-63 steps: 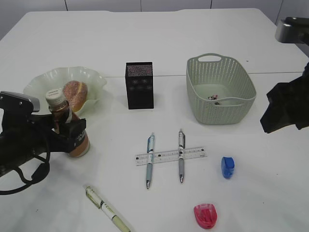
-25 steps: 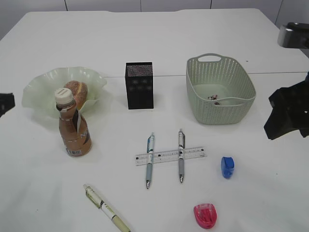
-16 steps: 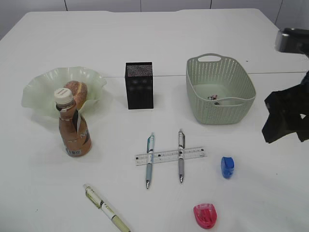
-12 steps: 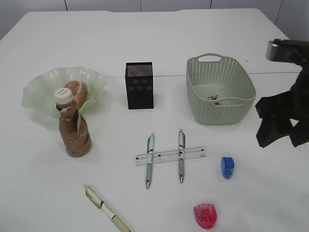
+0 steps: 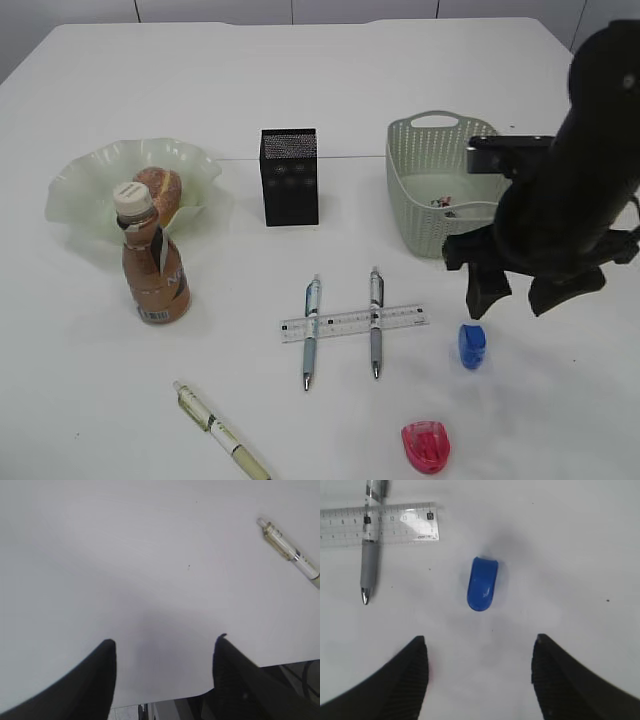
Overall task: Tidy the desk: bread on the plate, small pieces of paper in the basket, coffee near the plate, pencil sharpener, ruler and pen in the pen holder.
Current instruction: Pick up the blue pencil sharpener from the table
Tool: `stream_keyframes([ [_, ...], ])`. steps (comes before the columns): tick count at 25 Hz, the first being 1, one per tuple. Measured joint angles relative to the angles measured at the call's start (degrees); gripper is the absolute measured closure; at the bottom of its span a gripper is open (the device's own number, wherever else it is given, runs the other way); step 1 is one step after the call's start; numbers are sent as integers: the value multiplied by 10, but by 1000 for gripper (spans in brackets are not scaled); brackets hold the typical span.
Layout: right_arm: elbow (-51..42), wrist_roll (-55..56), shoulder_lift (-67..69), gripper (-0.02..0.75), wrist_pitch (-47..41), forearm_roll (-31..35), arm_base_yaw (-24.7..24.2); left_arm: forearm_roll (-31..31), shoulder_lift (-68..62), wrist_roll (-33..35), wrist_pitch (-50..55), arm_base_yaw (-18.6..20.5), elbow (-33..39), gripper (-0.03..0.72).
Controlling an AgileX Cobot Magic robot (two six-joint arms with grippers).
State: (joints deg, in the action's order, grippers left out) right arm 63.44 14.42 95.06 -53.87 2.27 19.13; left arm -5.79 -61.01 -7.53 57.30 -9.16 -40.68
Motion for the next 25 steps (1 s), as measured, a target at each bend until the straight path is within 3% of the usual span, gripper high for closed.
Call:
stream_keyframes([
  [25,49,26,170,261,62,-16,8,-4,0,0,14,0,-3,252],
])
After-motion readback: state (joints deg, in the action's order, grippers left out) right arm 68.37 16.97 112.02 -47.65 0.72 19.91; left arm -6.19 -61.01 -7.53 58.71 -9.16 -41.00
